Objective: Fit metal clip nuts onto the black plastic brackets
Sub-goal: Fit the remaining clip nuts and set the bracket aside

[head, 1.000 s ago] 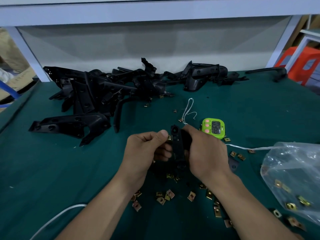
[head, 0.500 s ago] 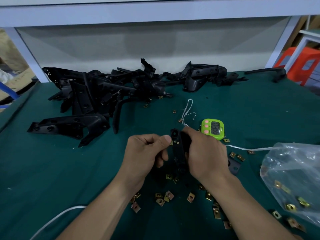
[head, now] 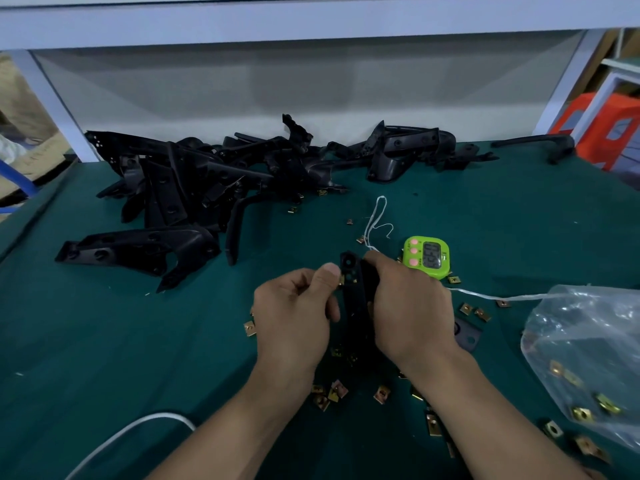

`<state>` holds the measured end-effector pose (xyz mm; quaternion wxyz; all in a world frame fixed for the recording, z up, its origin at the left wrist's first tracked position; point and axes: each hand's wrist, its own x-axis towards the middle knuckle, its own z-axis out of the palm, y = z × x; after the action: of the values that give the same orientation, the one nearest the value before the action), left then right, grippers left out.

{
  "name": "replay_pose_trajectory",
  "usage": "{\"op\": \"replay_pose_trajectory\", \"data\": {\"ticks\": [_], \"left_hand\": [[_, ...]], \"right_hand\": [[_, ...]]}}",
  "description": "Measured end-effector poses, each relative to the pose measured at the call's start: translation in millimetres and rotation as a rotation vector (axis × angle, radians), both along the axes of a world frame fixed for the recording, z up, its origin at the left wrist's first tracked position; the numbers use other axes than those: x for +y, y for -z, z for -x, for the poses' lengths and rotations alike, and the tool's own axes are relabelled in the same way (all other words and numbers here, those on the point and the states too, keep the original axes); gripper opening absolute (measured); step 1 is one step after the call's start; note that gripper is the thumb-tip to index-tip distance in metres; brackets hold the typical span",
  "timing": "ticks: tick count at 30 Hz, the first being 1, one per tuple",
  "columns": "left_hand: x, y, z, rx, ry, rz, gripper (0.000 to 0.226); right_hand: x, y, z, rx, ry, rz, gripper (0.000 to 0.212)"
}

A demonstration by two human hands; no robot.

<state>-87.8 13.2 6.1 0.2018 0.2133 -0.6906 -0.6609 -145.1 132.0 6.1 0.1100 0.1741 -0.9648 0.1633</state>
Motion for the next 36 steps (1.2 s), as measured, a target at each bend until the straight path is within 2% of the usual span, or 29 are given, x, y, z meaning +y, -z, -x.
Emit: {"op": "replay_pose_trajectory", "data": {"ticks": [6,10,20,23,26,30,32,34,36], "left_hand": [[13,-5,-4,0.01,-0.113,-0.263,0.054],[15,-9,-2,-0.03,-0.176,-0.405,0.041],[18,-10,-3,-0.023,-0.183,-0.394,0.04],[20,-8,-4,0.004,-0.192,-0.264,0.056],[21,-7,-8,0.062,-0.203,0.007,0.057],[17,-5,-11,0.099,-0.198,0.295,0.047],[19,-5,-13,0.058,-0.163,0.425,0.032],[23,-8,-15,-0.005,-0.128,0.483,0.014],[24,-10,-16,-0.045,-0.124,0.543,0.013]], "right_hand": [[-4,-5,-6,0.044,0.009,-0.042,0.029],[-4,-6,-9,0.023,-0.012,-0.056,0.025],[-4,-5,-10,0.027,-0.053,-0.117,0.018],[-5,-5,-11,0.032,-0.042,-0.117,0.016],[-5,-6,-11,0.023,-0.042,-0.114,0.019],[-3,-6,-10,0.02,-0.041,-0.125,0.028],[-1,-6,-8,0.031,-0.029,-0.117,0.027],[2,-6,-7,0.022,-0.018,-0.103,0.026],[3,-4,-6,0.019,-0.01,-0.108,0.026]]}}
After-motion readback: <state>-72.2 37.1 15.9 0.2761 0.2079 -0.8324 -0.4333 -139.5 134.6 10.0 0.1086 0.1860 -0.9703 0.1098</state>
